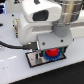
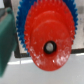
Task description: Insert the blue gear onto the right peg, followed by the red gear
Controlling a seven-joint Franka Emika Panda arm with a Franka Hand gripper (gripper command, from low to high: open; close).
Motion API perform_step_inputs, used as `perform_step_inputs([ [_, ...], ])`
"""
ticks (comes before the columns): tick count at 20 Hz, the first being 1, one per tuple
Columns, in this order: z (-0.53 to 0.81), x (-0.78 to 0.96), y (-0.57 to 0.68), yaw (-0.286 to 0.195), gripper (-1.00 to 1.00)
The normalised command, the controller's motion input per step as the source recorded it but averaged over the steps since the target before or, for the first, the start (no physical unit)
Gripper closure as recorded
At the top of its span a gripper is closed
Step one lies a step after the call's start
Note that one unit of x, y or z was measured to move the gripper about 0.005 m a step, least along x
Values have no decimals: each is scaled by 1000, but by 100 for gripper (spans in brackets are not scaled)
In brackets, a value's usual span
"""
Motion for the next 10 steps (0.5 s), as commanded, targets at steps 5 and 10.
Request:
perform_step_inputs([
  [5, 508, 23, 166, 0, -100],
  [10, 783, 5, 240, 0, -100],
])
